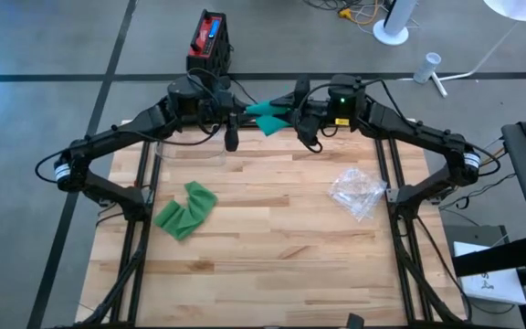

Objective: Roll bandage
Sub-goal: Roll the blue bandage

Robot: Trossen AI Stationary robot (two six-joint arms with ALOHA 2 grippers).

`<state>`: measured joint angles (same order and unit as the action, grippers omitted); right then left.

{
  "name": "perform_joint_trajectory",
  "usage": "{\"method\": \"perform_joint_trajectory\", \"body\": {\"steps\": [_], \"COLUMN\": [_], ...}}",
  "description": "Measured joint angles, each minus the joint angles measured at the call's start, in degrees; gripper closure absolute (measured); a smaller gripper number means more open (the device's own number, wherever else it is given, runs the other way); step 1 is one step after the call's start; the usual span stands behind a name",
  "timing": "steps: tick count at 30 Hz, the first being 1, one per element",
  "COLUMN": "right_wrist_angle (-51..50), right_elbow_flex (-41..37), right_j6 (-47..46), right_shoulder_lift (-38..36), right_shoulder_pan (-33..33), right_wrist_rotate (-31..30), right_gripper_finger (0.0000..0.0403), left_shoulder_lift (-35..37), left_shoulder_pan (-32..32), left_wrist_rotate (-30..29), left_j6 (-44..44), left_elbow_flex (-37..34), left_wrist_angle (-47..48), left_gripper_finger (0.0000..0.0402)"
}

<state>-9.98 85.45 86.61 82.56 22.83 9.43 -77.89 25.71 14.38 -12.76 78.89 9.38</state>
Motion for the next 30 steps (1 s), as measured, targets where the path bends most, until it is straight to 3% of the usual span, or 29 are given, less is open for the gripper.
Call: {"method": "perform_joint_trajectory", "body": {"steps": [6, 11, 15, 21, 24, 30], "right_wrist_angle": [0.0, -0.1, -0.2, 0.4, 2.3, 2.9], "right_elbow_flex": [0.0, 0.0, 0.1, 1.0, 1.2, 1.2], "right_j6": [0.1, -0.9, -4.8, -12.7, -17.3, -25.4], "right_shoulder_lift": [0.0, 0.0, 0.0, -2.0, -3.2, -3.6], "right_shoulder_pan": [-0.4, -1.2, -1.5, -1.4, -1.4, -1.2], "right_wrist_rotate": [-0.1, -0.8, -1.0, -0.6, -0.4, -1.4], "right_gripper_finger": [0.0253, 0.0321, 0.0379, 0.0379, 0.0378, 0.0378], "left_shoulder_lift": [0.0, 0.0, 0.6, 2.6, 2.7, 2.4], "left_shoulder_pan": [0.0, 0.0, 0.0, 1.4, 2.5, 2.6], "left_wrist_rotate": [1.5, 1.7, -0.2, -2.5, 0.0, 2.7], "left_j6": [0.3, -1.1, -5.0, -7.4, -4.6, 3.1], "left_elbow_flex": [0.0, 0.0, 0.0, -1.6, -6.5, -17.5], "left_wrist_angle": [0.3, 0.3, 0.8, 0.7, -5.2, -29.7], "left_gripper_finger": [0.0358, 0.0346, 0.0309, 0.0228, 0.0191, 0.0143]}}
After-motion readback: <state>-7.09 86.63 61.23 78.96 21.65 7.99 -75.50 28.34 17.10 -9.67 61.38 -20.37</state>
